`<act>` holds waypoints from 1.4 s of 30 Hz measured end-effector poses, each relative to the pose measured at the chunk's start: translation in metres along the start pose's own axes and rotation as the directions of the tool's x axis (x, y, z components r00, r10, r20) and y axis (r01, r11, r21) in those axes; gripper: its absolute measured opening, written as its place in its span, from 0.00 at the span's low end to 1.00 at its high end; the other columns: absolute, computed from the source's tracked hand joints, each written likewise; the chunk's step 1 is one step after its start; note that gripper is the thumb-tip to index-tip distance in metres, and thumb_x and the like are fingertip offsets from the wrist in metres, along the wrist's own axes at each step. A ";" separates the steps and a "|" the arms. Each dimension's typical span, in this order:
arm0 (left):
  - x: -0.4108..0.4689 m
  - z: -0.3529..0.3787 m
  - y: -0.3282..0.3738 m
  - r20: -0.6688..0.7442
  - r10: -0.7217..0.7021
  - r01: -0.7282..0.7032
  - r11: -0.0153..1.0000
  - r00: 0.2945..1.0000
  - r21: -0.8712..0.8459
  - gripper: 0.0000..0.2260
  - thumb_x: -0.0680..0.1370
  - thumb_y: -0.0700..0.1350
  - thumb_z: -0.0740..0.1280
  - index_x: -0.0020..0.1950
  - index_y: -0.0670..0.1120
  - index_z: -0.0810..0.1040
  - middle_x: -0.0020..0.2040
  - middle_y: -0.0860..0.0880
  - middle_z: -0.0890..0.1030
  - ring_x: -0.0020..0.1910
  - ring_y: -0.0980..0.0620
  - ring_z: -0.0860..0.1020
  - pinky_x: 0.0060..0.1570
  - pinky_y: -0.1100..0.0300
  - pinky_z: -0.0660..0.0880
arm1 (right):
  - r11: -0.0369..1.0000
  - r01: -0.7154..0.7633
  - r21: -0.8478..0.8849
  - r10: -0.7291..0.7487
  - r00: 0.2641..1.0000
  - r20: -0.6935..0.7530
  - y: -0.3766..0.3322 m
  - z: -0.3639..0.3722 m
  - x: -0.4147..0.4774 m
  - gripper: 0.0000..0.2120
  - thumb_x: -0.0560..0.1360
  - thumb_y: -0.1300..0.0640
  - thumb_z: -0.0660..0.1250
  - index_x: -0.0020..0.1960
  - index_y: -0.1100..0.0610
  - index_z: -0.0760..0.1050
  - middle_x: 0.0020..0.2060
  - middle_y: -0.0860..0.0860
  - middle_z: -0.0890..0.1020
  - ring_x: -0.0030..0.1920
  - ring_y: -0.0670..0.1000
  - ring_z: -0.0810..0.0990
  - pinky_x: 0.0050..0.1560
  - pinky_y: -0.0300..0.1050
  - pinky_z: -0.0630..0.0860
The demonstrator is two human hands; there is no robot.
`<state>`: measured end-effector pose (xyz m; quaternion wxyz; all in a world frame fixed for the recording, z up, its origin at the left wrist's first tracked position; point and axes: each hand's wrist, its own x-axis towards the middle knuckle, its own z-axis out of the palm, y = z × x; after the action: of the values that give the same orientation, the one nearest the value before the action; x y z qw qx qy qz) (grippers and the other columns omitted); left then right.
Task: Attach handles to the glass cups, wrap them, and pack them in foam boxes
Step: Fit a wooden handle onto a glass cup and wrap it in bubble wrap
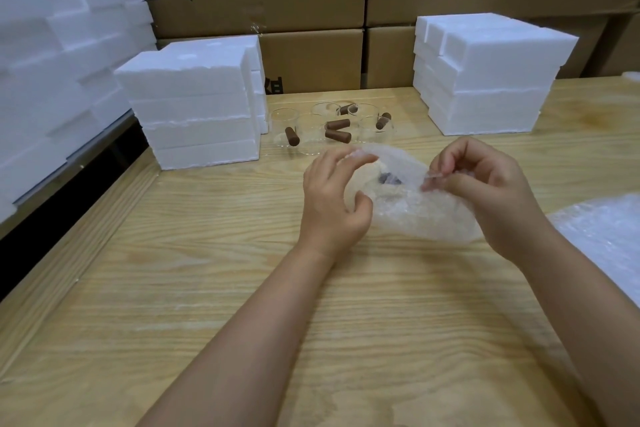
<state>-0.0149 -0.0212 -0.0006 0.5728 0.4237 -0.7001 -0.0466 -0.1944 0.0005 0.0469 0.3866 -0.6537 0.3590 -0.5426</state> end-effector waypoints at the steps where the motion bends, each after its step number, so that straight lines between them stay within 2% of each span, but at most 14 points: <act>1: 0.000 0.001 0.000 -0.021 0.016 -0.015 0.999 1.000 0.028 0.19 0.65 0.30 0.64 0.54 0.39 0.80 0.53 0.43 0.79 0.55 0.46 0.76 0.60 0.44 0.71 | 1.000 -0.010 0.029 0.009 0.999 0.033 -0.001 0.000 0.001 0.11 0.70 0.74 0.62 0.37 0.59 0.71 0.34 0.52 0.75 0.37 0.49 0.78 0.47 0.46 0.77; 3: 0.001 0.001 0.002 -0.073 0.021 -0.020 1.000 0.997 0.021 0.19 0.65 0.27 0.62 0.53 0.37 0.79 0.44 0.44 0.79 0.46 0.47 0.77 0.52 0.51 0.73 | 0.994 -0.039 0.103 0.030 0.996 0.089 -0.004 -0.001 0.007 0.04 0.67 0.66 0.61 0.37 0.60 0.73 0.33 0.52 0.77 0.38 0.51 0.78 0.44 0.42 0.78; 5: 0.002 0.001 0.003 -0.107 -0.005 -0.002 0.998 0.994 -0.059 0.14 0.66 0.26 0.59 0.47 0.35 0.78 0.38 0.43 0.76 0.39 0.51 0.74 0.43 0.59 0.72 | 0.988 -0.050 0.143 0.046 0.998 0.032 -0.005 -0.004 0.020 0.06 0.70 0.61 0.59 0.38 0.60 0.74 0.33 0.50 0.78 0.38 0.51 0.78 0.44 0.43 0.77; 8: 0.004 0.000 0.007 -0.097 -0.016 -0.001 0.986 0.995 -0.169 0.07 0.69 0.28 0.57 0.37 0.34 0.74 0.32 0.40 0.72 0.33 0.49 0.68 0.32 0.56 0.66 | 0.971 -0.111 -0.212 0.099 0.993 -0.070 0.004 -0.010 0.046 0.09 0.79 0.58 0.61 0.42 0.53 0.78 0.38 0.45 0.80 0.42 0.45 0.78 0.49 0.45 0.74; 11: 0.002 0.003 0.006 -0.062 -0.005 -0.009 0.976 0.998 -0.218 0.08 0.69 0.27 0.56 0.33 0.32 0.73 0.30 0.40 0.70 0.31 0.49 0.66 0.31 0.57 0.63 | 0.784 -0.177 -0.594 0.293 0.951 0.103 0.019 -0.012 0.068 0.06 0.78 0.50 0.64 0.52 0.46 0.77 0.48 0.40 0.79 0.52 0.43 0.76 0.50 0.42 0.70; 14: 0.002 0.003 0.004 -0.047 -0.013 0.000 0.964 0.999 -0.265 0.10 0.69 0.28 0.55 0.31 0.36 0.71 0.29 0.49 0.67 0.30 0.54 0.64 0.31 0.62 0.60 | 0.685 -0.153 -0.712 0.422 0.881 0.216 0.031 -0.010 0.079 0.12 0.78 0.48 0.64 0.59 0.48 0.76 0.53 0.42 0.78 0.56 0.46 0.74 0.54 0.42 0.68; 16: 0.001 0.002 0.005 -0.018 -0.003 -0.003 0.949 1.000 -0.316 0.09 0.70 0.34 0.55 0.33 0.43 0.71 0.30 0.55 0.68 0.31 0.59 0.65 0.32 0.64 0.62 | 0.704 -0.185 -0.685 0.487 0.829 0.276 0.034 -0.007 0.081 0.12 0.78 0.47 0.64 0.58 0.50 0.78 0.53 0.44 0.80 0.56 0.47 0.77 0.51 0.39 0.72; 20: -0.004 0.005 0.010 0.103 -0.028 0.067 0.916 0.994 -0.395 0.12 0.69 0.40 0.55 0.35 0.37 0.77 0.27 0.55 0.70 0.26 0.58 0.66 0.28 0.64 0.63 | 0.753 -0.245 -0.610 0.499 0.818 0.287 0.033 -0.005 0.085 0.08 0.79 0.46 0.61 0.52 0.46 0.78 0.49 0.39 0.78 0.51 0.39 0.75 0.48 0.35 0.69; 23: -0.007 0.008 0.013 0.190 0.005 0.074 0.912 0.982 -0.405 0.12 0.68 0.39 0.56 0.34 0.36 0.77 0.27 0.56 0.69 0.25 0.62 0.65 0.29 0.70 0.61 | 0.769 -0.264 -0.582 0.513 0.798 0.316 0.033 -0.004 0.087 0.11 0.78 0.45 0.61 0.47 0.48 0.80 0.46 0.40 0.78 0.48 0.40 0.75 0.52 0.39 0.68; 26: -0.008 0.009 0.010 0.231 -0.032 0.124 0.911 0.972 -0.394 0.11 0.68 0.34 0.57 0.34 0.35 0.79 0.26 0.60 0.71 0.24 0.63 0.67 0.29 0.71 0.62 | 0.739 -0.286 -0.610 0.567 0.753 0.333 0.032 -0.003 0.086 0.12 0.78 0.48 0.63 0.53 0.53 0.80 0.50 0.47 0.81 0.51 0.47 0.78 0.54 0.43 0.73; 30: -0.007 0.009 0.007 0.237 -0.113 0.204 0.892 0.965 -0.404 0.12 0.67 0.32 0.58 0.36 0.36 0.82 0.23 0.60 0.73 0.22 0.61 0.66 0.26 0.68 0.62 | 0.683 -0.435 -0.587 0.672 0.689 0.273 0.033 -0.004 0.086 0.15 0.80 0.52 0.59 0.55 0.60 0.79 0.45 0.52 0.80 0.42 0.52 0.76 0.44 0.42 0.71; 34: -0.006 0.008 0.007 0.248 -0.137 0.231 0.885 0.959 -0.405 0.13 0.66 0.33 0.57 0.34 0.35 0.82 0.21 0.59 0.72 0.21 0.61 0.65 0.24 0.66 0.60 | 0.654 -0.536 -0.534 0.729 0.636 0.255 0.037 -0.006 0.085 0.16 0.82 0.57 0.54 0.50 0.61 0.79 0.35 0.51 0.82 0.30 0.46 0.78 0.33 0.39 0.72; 38: -0.007 0.007 0.010 0.263 -0.155 0.253 0.882 0.952 -0.398 0.12 0.66 0.35 0.59 0.33 0.34 0.82 0.22 0.56 0.73 0.21 0.61 0.65 0.25 0.68 0.60 | 0.686 -0.556 -0.470 0.717 0.628 0.303 0.041 -0.009 0.083 0.14 0.82 0.56 0.56 0.51 0.60 0.80 0.40 0.51 0.84 0.36 0.45 0.82 0.37 0.38 0.74; 42: -0.006 0.004 0.011 0.276 -0.159 0.265 0.874 0.948 -0.406 0.16 0.65 0.43 0.58 0.33 0.35 0.82 0.24 0.45 0.74 0.21 0.62 0.65 0.26 0.71 0.60 | 0.719 -0.599 -0.353 0.694 0.642 0.326 0.046 -0.009 0.083 0.08 0.80 0.60 0.61 0.49 0.59 0.78 0.36 0.49 0.84 0.36 0.45 0.81 0.37 0.37 0.75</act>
<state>-0.0246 -0.0123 -0.0004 0.5581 0.3503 -0.6829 -0.3155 -0.1927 -0.0946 0.0426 0.5531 -0.6218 0.5294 -0.1645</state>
